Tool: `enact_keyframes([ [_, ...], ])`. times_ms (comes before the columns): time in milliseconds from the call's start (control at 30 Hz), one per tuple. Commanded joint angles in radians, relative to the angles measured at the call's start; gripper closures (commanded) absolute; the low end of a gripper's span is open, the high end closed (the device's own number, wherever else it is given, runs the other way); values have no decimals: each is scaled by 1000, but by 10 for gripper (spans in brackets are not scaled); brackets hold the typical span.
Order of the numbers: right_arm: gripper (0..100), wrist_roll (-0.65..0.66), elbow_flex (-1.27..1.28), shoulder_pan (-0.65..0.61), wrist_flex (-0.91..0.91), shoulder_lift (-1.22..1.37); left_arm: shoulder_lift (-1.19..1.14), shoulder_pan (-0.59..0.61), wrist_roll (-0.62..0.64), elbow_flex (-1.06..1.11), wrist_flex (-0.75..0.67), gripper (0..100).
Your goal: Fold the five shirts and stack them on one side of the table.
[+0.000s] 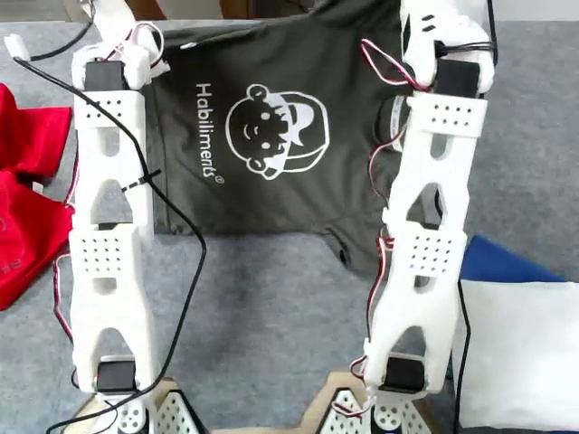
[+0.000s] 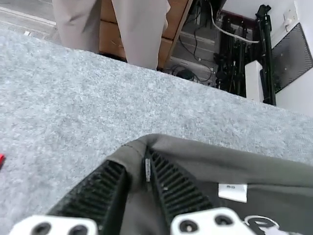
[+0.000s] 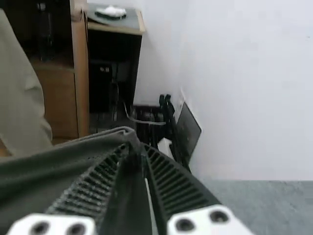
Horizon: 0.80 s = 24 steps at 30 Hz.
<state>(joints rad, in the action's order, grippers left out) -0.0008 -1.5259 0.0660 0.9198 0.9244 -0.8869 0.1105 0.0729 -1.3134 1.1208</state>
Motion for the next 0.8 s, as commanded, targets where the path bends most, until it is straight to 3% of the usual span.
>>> enact_keyframes([
  [0,994,32,-87,-13,112,-8,16,3,0,-72,55,981],
  [367,994,110,-143,30,428,-64,18,-21,-2,-83,356,981],
  [533,994,192,-145,28,586,-94,18,-40,-3,-83,459,981],
  [767,994,195,-147,61,764,-122,16,-72,-37,-83,572,981],
])
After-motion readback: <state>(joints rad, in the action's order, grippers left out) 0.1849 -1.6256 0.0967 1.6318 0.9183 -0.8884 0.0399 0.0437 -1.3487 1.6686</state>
